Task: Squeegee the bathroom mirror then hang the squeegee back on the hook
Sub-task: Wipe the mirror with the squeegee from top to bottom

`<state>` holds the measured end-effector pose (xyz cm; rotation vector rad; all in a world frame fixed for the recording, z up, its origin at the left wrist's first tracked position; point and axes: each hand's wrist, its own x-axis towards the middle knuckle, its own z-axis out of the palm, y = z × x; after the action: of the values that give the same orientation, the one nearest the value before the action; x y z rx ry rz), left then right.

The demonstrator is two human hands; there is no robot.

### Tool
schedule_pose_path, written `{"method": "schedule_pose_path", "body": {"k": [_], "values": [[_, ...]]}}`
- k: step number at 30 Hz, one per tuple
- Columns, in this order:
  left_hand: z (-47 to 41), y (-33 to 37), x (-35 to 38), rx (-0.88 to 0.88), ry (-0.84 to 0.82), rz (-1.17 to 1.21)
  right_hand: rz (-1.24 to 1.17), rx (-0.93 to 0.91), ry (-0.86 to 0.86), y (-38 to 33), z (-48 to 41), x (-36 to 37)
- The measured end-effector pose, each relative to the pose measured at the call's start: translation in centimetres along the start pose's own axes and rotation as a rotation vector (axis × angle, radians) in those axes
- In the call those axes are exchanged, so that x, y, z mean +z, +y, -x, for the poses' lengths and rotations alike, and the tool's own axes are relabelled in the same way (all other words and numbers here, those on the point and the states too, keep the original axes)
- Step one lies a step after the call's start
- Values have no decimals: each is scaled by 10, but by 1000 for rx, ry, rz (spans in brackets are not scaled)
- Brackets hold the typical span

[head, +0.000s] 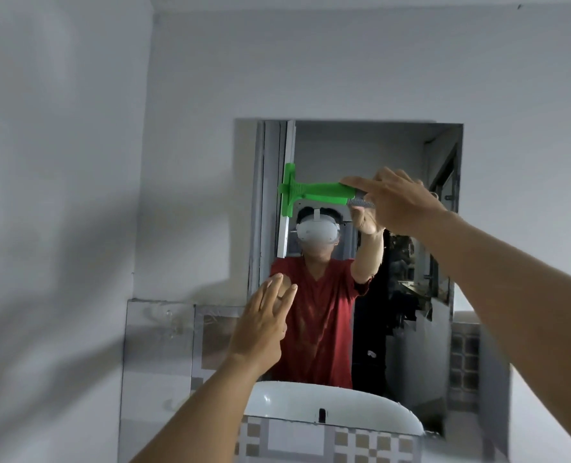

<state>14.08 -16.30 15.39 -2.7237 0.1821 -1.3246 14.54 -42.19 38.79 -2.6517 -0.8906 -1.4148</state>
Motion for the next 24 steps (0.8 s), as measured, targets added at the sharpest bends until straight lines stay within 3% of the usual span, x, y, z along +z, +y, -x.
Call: {"method": "schedule_pose_path", "body": {"k": [13, 24], "values": [[-6, -1, -15, -17, 10, -92, -35, 95, 32, 39, 36, -2], [-15, -10, -19, -12, 16, -22, -164, 371, 140, 46, 61, 10]]}}
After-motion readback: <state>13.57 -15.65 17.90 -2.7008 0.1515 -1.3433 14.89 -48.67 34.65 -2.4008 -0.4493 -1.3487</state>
